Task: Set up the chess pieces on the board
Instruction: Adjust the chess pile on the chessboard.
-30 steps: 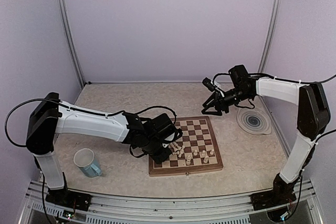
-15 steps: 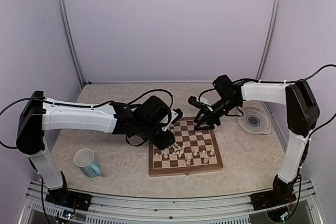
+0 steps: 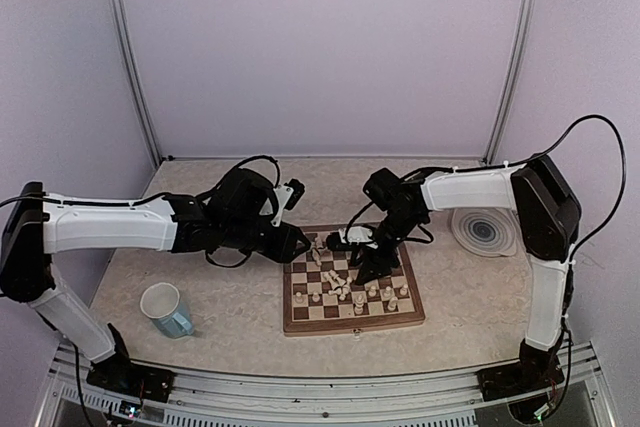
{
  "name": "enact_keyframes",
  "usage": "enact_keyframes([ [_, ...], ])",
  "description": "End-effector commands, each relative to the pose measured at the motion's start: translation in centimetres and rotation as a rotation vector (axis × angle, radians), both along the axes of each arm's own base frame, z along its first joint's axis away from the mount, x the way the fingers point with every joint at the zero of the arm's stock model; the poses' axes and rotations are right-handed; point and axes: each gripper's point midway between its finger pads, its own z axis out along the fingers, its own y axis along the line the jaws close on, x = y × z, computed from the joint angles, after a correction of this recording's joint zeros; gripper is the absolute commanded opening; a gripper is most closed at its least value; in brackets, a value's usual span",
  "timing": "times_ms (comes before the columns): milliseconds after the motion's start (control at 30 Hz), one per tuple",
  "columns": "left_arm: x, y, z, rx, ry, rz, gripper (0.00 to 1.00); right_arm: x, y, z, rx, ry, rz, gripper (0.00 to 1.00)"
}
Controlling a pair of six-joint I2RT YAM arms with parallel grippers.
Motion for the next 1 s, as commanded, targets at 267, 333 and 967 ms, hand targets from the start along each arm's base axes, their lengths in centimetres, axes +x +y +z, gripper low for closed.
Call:
enact_keyframes([
  [267,1.5,2.1,2.7,-0.139,-0.031,0.093,0.42,-2.5,1.2,-1.8,-0.072,-0.009,0.173,0.51],
  [333,1.8,2.6,2.8,-0.144,-0.033,0.114,0.42,-2.7,1.3,-1.9,-0.071,-0.002,0.181,0.49],
  [967,0.3,2.0,-3.2,-0.09,0.113,0.041,0.4,-2.1,1.6,-1.6,-0.062,-0.038,0.142,0.24],
])
